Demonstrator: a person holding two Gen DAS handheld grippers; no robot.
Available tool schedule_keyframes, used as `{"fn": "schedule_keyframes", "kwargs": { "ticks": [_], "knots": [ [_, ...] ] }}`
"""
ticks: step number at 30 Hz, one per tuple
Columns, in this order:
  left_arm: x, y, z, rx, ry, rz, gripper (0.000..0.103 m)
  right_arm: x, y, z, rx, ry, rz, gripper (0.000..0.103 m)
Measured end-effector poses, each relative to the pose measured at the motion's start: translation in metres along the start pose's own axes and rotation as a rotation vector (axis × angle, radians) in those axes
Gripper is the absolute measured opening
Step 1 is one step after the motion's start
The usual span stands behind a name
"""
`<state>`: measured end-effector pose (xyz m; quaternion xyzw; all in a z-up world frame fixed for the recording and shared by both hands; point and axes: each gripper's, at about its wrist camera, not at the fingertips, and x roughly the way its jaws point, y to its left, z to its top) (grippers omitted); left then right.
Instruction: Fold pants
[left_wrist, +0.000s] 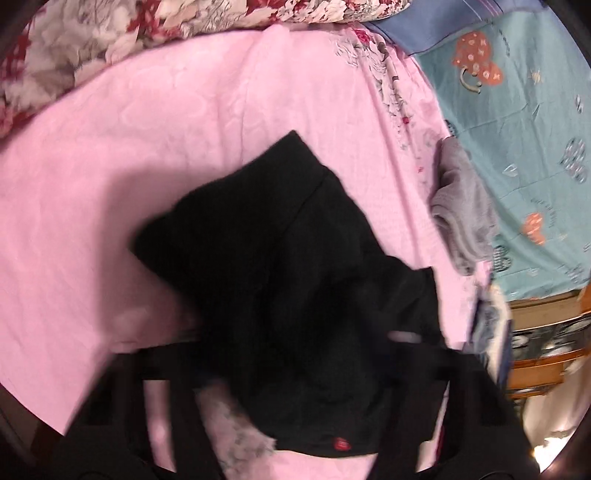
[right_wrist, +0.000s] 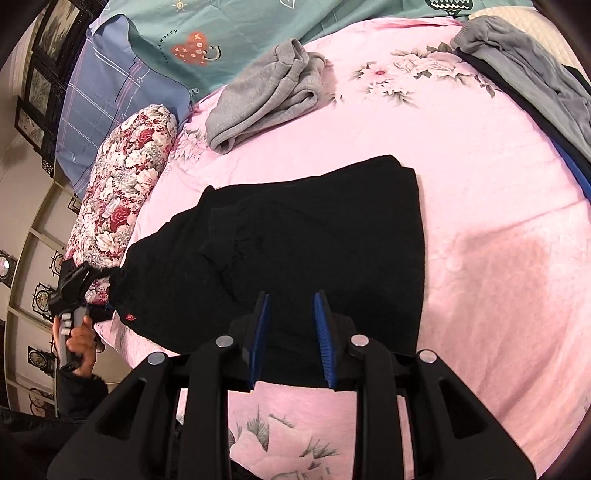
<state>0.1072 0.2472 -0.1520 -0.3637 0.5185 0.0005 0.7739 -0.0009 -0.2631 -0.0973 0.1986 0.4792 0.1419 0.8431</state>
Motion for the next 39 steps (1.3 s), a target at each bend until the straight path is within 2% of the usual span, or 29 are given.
{"fn": "schedule_keyframes", "kwargs": {
  "ticks": [1,3,9,14,17,22,25,30,33,35,37,39],
  "knots": [
    [0.004,0.002,-0.001,0.009,-0.001,0.0,0.019,-0.001,0.001,0.0,-0.002,-0.002,-0.005,0.027],
    [-0.002,0.013,-0.006,-0.026,-0.053,-0.061,0.018,-0.004,0.002,-0.002,-0.005,-0.011,-0.018,0.027],
    [-0.038,0.019,-0.023,0.018,-0.228,-0.22,0.018,0.006,0.007,0.0,0.007,0.031,-0.051,0.027],
    [-0.04,0.012,-0.02,0.05,-0.234,-0.221,0.018,0.026,0.039,0.007,-0.062,0.084,-0.077,0.027],
    [-0.039,0.011,-0.019,0.052,-0.232,-0.236,0.018,0.051,0.067,0.018,-0.105,0.148,-0.057,0.027],
    [-0.045,0.003,-0.024,0.094,-0.25,-0.225,0.018,0.107,0.146,0.044,-0.262,0.262,0.013,0.027],
    [-0.049,-0.003,-0.028,0.113,-0.264,-0.219,0.018,0.147,0.179,0.049,-0.314,0.316,-0.006,0.027],
    [-0.055,-0.018,-0.03,0.179,-0.286,-0.193,0.018,0.178,0.198,0.044,-0.336,0.313,-0.042,0.025],
    [-0.057,-0.029,-0.029,0.209,-0.29,-0.182,0.018,0.188,0.196,0.035,-0.349,0.363,-0.065,0.025],
    [-0.06,-0.039,-0.028,0.231,-0.294,-0.181,0.018,0.177,0.191,0.04,-0.331,0.354,-0.057,0.024],
    [-0.065,-0.058,-0.032,0.282,-0.304,-0.179,0.018,0.142,0.178,0.054,-0.274,0.274,0.006,0.024],
    [-0.069,-0.088,-0.04,0.364,-0.304,-0.175,0.018,0.099,0.157,0.068,-0.224,0.162,0.019,0.025]
  ]
}}
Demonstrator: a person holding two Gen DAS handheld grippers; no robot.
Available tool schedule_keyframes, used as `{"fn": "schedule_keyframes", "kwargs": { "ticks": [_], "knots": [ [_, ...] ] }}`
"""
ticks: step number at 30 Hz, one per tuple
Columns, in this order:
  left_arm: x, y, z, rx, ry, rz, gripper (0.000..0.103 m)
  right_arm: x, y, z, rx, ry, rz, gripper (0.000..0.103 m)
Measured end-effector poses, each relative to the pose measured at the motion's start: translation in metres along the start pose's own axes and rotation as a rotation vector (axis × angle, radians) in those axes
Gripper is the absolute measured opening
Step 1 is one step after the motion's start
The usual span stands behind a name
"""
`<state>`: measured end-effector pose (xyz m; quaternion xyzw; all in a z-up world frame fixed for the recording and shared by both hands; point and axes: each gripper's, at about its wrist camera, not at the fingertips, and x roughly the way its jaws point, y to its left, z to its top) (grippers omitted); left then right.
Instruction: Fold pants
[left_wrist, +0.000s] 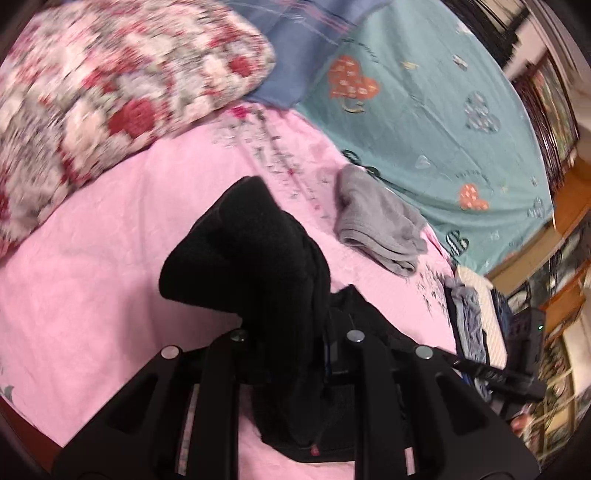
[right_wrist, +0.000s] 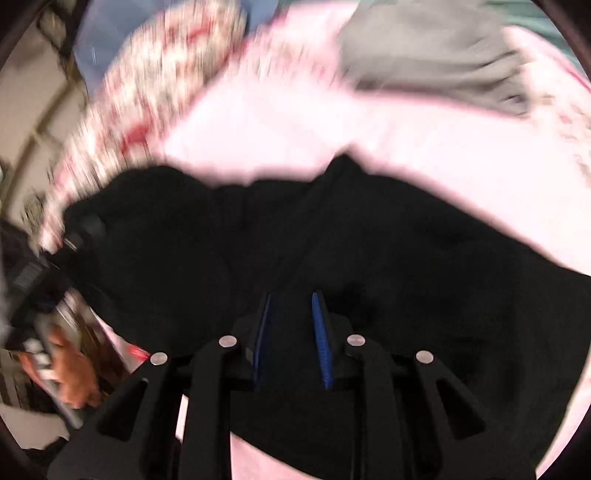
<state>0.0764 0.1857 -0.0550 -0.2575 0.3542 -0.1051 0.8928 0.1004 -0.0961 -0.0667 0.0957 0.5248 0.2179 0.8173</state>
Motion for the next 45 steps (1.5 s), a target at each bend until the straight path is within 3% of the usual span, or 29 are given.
{"fn": "schedule_keyframes", "kwargs": {
  "ticks": [5,11,16,20,22,24,26,28,32,33,35,38,40,42,43,45],
  "knots": [
    [0.018,-0.086,-0.009,0.179,0.062,-0.079,0.018,-0.078,-0.082,-0.031,0.175,-0.148,-0.031,0.025],
    [0.074,-0.201,-0.058,0.393,0.201,-0.159,0.018,-0.13,-0.19,-0.121,0.444,-0.209,-0.077,0.025],
    [0.114,-0.272,-0.115,0.547,0.275,-0.163,0.018,-0.163,-0.235,-0.176,0.566,-0.267,-0.096,0.025],
    [0.143,-0.29,-0.153,0.601,0.392,-0.146,0.018,-0.177,-0.248,-0.19,0.601,-0.31,-0.097,0.025],
    [0.159,-0.291,-0.173,0.649,0.459,-0.115,0.025,-0.178,-0.253,-0.192,0.605,-0.315,-0.087,0.025],
    [0.167,-0.29,-0.185,0.671,0.512,-0.12,0.05,-0.17,-0.254,-0.188,0.6,-0.303,-0.071,0.025],
    [0.165,-0.29,-0.193,0.668,0.559,-0.155,0.064,-0.163,-0.253,-0.186,0.593,-0.286,-0.057,0.025],
    [0.144,-0.292,-0.189,0.681,0.527,-0.22,0.074,-0.154,-0.248,-0.18,0.576,-0.265,-0.049,0.025],
    [0.08,-0.28,-0.157,0.656,0.368,-0.38,0.094,-0.151,-0.237,-0.172,0.538,-0.251,-0.055,0.025],
    [0.063,-0.271,-0.146,0.642,0.302,-0.373,0.096,-0.153,-0.232,-0.168,0.526,-0.253,-0.057,0.025],
    [0.052,-0.257,-0.134,0.616,0.249,-0.315,0.096,-0.154,-0.223,-0.161,0.497,-0.256,-0.058,0.025],
    [0.05,-0.225,-0.125,0.513,0.257,-0.276,0.09,-0.151,-0.2,-0.142,0.429,-0.252,-0.025,0.025],
    [0.054,-0.203,-0.127,0.452,0.306,-0.275,0.066,-0.144,-0.182,-0.125,0.377,-0.25,-0.015,0.025],
    [0.062,-0.19,-0.133,0.425,0.355,-0.255,0.025,-0.133,-0.172,-0.111,0.35,-0.24,-0.034,0.025],
    [0.07,-0.182,-0.137,0.41,0.389,-0.24,0.017,-0.126,-0.17,-0.106,0.348,-0.229,-0.051,0.025],
    [0.087,-0.169,-0.142,0.371,0.439,-0.199,0.014,-0.102,-0.174,-0.095,0.374,-0.137,-0.101,0.027]
  ]
}}
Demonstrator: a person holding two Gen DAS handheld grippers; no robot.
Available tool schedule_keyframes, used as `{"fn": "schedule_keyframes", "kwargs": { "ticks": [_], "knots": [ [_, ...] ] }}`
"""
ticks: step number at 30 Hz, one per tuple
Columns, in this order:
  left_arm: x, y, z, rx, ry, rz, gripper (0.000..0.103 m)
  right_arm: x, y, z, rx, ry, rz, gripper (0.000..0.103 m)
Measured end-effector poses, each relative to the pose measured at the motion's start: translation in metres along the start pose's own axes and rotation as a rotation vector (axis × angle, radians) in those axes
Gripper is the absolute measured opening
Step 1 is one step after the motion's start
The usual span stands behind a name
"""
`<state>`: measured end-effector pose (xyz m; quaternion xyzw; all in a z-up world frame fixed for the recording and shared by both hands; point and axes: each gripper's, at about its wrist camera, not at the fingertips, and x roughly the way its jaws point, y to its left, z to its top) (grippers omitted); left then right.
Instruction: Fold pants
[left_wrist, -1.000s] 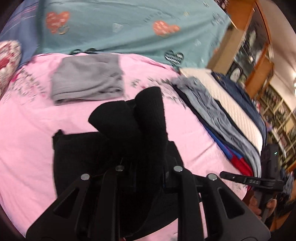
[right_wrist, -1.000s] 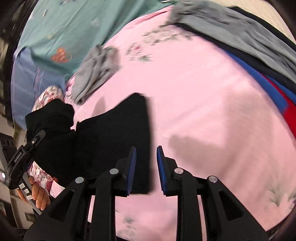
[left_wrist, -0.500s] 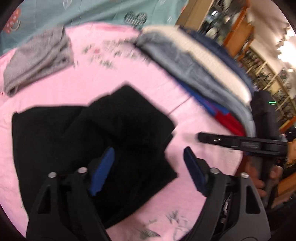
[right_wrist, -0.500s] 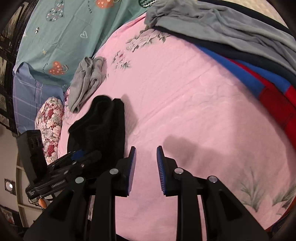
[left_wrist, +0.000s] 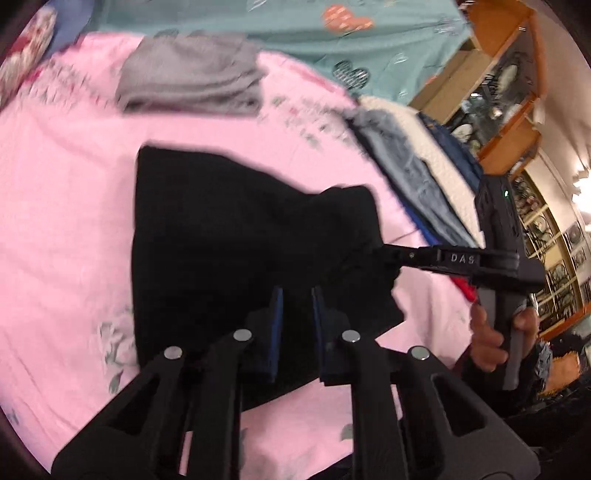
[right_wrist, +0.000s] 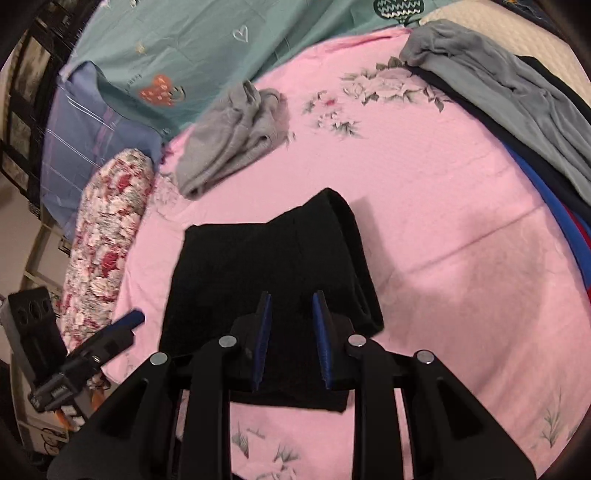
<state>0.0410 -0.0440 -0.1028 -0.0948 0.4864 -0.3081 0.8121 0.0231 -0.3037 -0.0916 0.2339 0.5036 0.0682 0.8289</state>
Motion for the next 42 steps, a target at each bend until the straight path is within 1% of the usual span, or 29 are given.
{"fn": "schedule_keyframes", "kwargs": {
  "ticks": [2,3,4,5,6,7,8,9,11,12,13,14,15,16,19,20,22,26,28,29,30,31,32,34,36,37,38,39,42],
  "knots": [
    [0.014,0.02,-0.007,-0.06,0.044,0.018,0.014,0.022,0.001,0.005,0.0,0.095,-0.09,0.028],
    [0.018,0.026,-0.01,-0.077,0.061,0.021,0.013,0.025,0.009,0.01,-0.014,0.096,-0.119,0.03],
    [0.021,0.033,-0.015,-0.097,0.079,0.007,0.013,0.022,0.023,0.014,-0.054,0.08,-0.12,0.03],
    [0.021,0.037,-0.016,-0.108,0.086,-0.006,0.013,0.018,0.037,0.017,-0.097,0.069,-0.096,0.03],
    [0.02,0.039,-0.018,-0.114,0.088,-0.012,0.013,0.013,0.065,0.021,-0.176,0.052,-0.037,0.03],
    [0.019,0.04,-0.02,-0.114,0.088,-0.016,0.013,0.01,0.087,0.024,-0.229,0.035,-0.022,0.03],
    [0.018,0.041,-0.021,-0.113,0.087,-0.016,0.013,0.011,0.104,0.027,-0.276,0.026,-0.011,0.032],
    [0.018,0.041,-0.022,-0.114,0.085,-0.016,0.013,0.019,0.129,0.032,-0.337,0.025,-0.001,0.039],
    [0.02,0.04,-0.02,-0.114,0.084,-0.011,0.013,0.041,0.159,0.044,-0.387,0.069,0.033,0.04],
    [0.018,0.04,-0.021,-0.114,0.084,-0.008,0.013,0.064,0.176,0.054,-0.399,0.129,0.06,0.04],
    [0.017,0.038,-0.022,-0.111,0.084,-0.003,0.013,0.083,0.186,0.06,-0.409,0.169,0.058,0.038],
    [0.017,0.038,-0.022,-0.108,0.085,0.0,0.013,0.101,0.196,0.065,-0.421,0.198,0.035,0.034],
    [0.018,0.036,-0.02,-0.104,0.086,0.002,0.013,0.128,0.201,0.073,-0.43,0.239,-0.016,0.028],
    [0.016,0.037,-0.023,-0.102,0.088,0.004,0.013,0.148,0.201,0.077,-0.423,0.275,-0.039,0.023],
    [0.017,0.038,-0.024,-0.095,0.099,0.026,0.013,0.203,0.194,0.085,-0.375,0.366,-0.104,0.02],
    [0.017,0.039,-0.024,-0.096,0.098,0.022,0.013,0.215,0.191,0.084,-0.37,0.371,-0.121,0.018],
    [0.017,0.037,-0.024,-0.087,0.097,0.028,0.013,0.22,0.189,0.085,-0.352,0.351,-0.125,0.017],
    [0.017,0.032,-0.023,-0.071,0.093,0.049,0.013,0.212,0.19,0.079,-0.37,0.34,-0.137,0.02],
    [0.018,0.03,-0.022,-0.071,0.093,0.053,0.013,0.191,0.194,0.08,-0.343,0.341,-0.076,0.02],
    [0.019,0.029,-0.022,-0.071,0.092,0.056,0.014,0.177,0.196,0.081,-0.339,0.329,-0.034,0.023],
    [0.019,0.028,-0.022,-0.067,0.092,0.059,0.016,0.156,0.194,0.083,-0.345,0.293,0.004,0.043],
    [0.02,0.026,-0.022,-0.061,0.09,0.061,0.017,0.136,0.191,0.083,-0.348,0.238,0.02,0.065],
    [0.02,0.023,-0.022,-0.056,0.089,0.06,0.021,0.113,0.185,0.082,-0.349,0.171,0.027,0.07],
    [0.012,0.023,-0.022,-0.045,0.071,0.063,0.032,0.082,0.168,0.077,-0.36,0.096,0.007,0.084],
    [-0.008,0.025,-0.019,-0.047,0.0,0.077,0.073,0.058,0.143,0.065,-0.347,0.059,-0.004,0.087],
    [-0.024,0.031,-0.014,-0.055,-0.067,0.078,0.079,0.049,0.128,0.059,-0.328,0.049,-0.011,0.087],
    [-0.036,0.033,-0.012,-0.062,-0.105,0.074,0.086,0.038,0.104,0.049,-0.285,0.036,-0.026,0.087],
    [-0.048,0.039,-0.008,-0.077,-0.133,0.07,0.088,0.03,0.084,0.042,-0.249,0.027,-0.038,0.087],
    [-0.048,0.047,0.003,-0.114,-0.103,0.085,0.088,0.001,0.013,0.018,-0.09,0.006,-0.062,0.087]
  ]
}}
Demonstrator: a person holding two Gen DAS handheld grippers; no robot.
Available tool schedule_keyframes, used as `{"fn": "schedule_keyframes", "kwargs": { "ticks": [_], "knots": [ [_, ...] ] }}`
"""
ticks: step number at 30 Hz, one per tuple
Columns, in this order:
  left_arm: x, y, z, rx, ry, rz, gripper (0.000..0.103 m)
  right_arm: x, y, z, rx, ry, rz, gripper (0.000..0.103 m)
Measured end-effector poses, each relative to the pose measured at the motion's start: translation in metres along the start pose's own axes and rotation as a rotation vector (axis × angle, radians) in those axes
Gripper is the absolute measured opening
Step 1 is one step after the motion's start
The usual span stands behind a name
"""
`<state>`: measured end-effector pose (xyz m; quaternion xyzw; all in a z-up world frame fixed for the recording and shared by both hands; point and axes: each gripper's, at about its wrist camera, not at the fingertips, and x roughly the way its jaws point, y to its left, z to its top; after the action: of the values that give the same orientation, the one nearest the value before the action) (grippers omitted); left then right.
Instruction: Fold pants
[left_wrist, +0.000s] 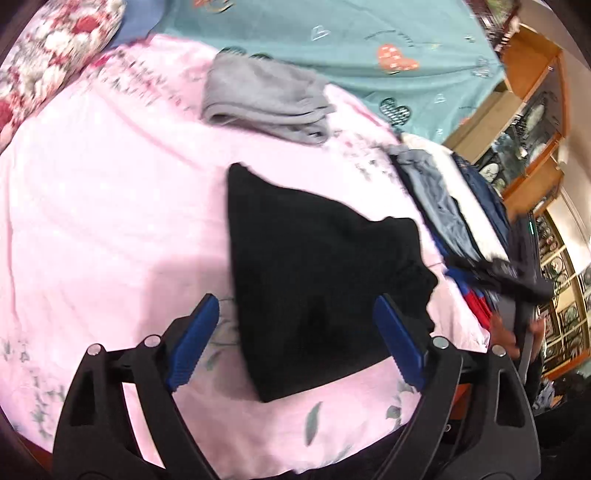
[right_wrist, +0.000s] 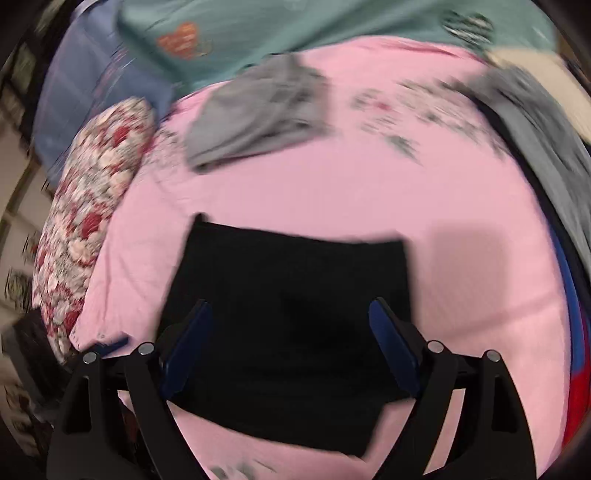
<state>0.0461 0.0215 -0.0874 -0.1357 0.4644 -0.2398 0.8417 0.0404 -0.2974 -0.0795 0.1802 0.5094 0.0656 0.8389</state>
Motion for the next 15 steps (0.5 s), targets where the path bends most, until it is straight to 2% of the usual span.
{"fn": "schedule_keyframes", "kwargs": {
  "ticks": [4,6,9,13,15],
  "knots": [
    [0.013,0.017,-0.001,-0.041,0.043,0.045,0.087,-0.015,-0.065,-0.038,0.224,0.01,0.094,0.087],
    [0.011,0.031,-0.004,-0.073,0.065,0.018,0.087,-0.015,-0.078,-0.049,0.275,0.017,0.138,0.087],
    [0.026,0.035,-0.004,-0.097,0.128,-0.029,0.087,-0.01,-0.075,-0.054,0.277,0.023,0.161,0.087],
    [0.057,0.037,-0.003,-0.121,0.227,-0.062,0.087,0.013,-0.061,-0.049,0.247,0.092,0.185,0.088],
    [0.062,0.038,0.002,-0.126,0.226,-0.07,0.087,0.018,-0.052,-0.044,0.209,0.082,0.156,0.088]
  ]
}}
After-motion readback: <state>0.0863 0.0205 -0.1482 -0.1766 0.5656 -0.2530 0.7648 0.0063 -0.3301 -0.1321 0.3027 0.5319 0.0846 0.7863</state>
